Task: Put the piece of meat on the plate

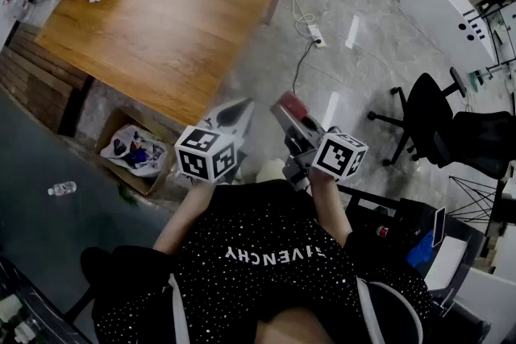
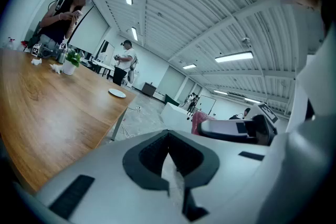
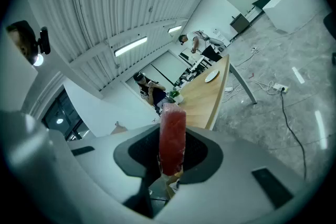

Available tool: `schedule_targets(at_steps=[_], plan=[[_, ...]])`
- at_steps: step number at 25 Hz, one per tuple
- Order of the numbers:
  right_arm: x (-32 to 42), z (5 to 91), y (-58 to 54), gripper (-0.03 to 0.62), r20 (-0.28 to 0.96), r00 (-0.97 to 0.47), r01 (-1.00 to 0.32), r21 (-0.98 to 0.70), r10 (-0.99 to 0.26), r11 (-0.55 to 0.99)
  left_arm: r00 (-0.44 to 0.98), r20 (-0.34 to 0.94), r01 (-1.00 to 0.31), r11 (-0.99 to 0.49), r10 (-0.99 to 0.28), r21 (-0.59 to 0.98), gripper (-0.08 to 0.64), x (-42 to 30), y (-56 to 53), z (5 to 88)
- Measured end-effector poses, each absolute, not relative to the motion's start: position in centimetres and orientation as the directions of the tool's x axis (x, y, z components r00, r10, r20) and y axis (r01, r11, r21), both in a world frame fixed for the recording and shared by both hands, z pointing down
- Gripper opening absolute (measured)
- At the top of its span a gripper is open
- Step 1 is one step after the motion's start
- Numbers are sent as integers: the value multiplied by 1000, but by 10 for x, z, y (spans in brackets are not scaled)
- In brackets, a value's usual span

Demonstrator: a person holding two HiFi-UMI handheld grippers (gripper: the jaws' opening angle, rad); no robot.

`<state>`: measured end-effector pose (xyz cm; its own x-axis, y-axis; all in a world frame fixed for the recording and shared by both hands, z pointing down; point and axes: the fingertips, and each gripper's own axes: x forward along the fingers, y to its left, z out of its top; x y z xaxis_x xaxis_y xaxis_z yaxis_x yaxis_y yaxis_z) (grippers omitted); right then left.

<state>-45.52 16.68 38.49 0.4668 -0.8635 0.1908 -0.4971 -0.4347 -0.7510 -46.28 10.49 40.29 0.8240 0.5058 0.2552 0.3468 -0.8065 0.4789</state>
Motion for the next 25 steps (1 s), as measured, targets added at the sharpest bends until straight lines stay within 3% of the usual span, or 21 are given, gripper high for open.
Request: schedule_targets(at_steps=[12,25], plan=[[-422,385,168,95,206,473,-500,-737,-857,-454,821,260,351,-808,509,473,9,-427,107,403],[-291,379,169,95,191,397,-556,-728,-898,-401,863,253,296,-843,437,448,9,-302,115,392]])
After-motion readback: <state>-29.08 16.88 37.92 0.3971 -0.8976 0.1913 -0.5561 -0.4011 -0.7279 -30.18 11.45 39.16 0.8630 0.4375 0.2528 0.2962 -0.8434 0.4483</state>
